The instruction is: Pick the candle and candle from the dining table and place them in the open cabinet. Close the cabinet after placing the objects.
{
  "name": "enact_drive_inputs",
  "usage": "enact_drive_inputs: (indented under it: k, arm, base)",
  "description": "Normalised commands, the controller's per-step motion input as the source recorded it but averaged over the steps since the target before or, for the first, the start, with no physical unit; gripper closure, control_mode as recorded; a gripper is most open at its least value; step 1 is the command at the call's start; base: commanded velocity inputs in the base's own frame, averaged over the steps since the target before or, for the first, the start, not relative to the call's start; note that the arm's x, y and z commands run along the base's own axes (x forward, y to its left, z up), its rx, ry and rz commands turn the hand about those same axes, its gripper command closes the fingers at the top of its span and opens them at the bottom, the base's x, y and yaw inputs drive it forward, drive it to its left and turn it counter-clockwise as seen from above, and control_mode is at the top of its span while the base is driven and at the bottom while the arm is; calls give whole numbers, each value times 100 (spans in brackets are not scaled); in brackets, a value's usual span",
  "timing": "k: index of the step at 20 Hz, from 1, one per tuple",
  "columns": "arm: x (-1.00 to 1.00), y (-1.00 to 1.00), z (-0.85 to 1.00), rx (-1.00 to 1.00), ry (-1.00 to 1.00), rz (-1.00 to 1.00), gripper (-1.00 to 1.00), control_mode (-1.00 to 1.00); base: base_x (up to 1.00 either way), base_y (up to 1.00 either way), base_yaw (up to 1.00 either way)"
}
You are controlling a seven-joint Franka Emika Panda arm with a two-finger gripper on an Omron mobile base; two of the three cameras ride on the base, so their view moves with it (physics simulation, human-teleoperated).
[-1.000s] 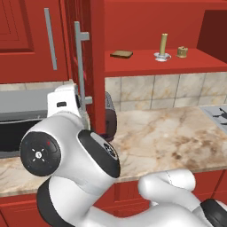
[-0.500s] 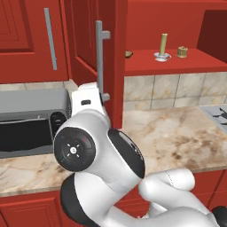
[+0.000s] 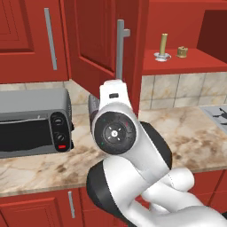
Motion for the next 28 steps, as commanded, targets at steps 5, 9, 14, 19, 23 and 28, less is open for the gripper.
enact_drive_inputs:
  k: [5,9,14,19,23,28]
  arm:
    - [12,-46,0,10,6,0,-100,-100]
    - [10,-48,0,12,2,0,-100,-100]
    - [15,-49,0,11,0,0,-100,-100]
    - [26,-46,0,12,2,0,-100,-100]
    - [42,-37,0,12,7,0,-100,-100]
    - [54,-26,0,15,9,0,-100,-100]
  base:
    - [0,0,0]
    - [0,0,0]
    - [0,0,0]
    - [0,0,0]
    - [0,0,0]
    - [0,0,0]
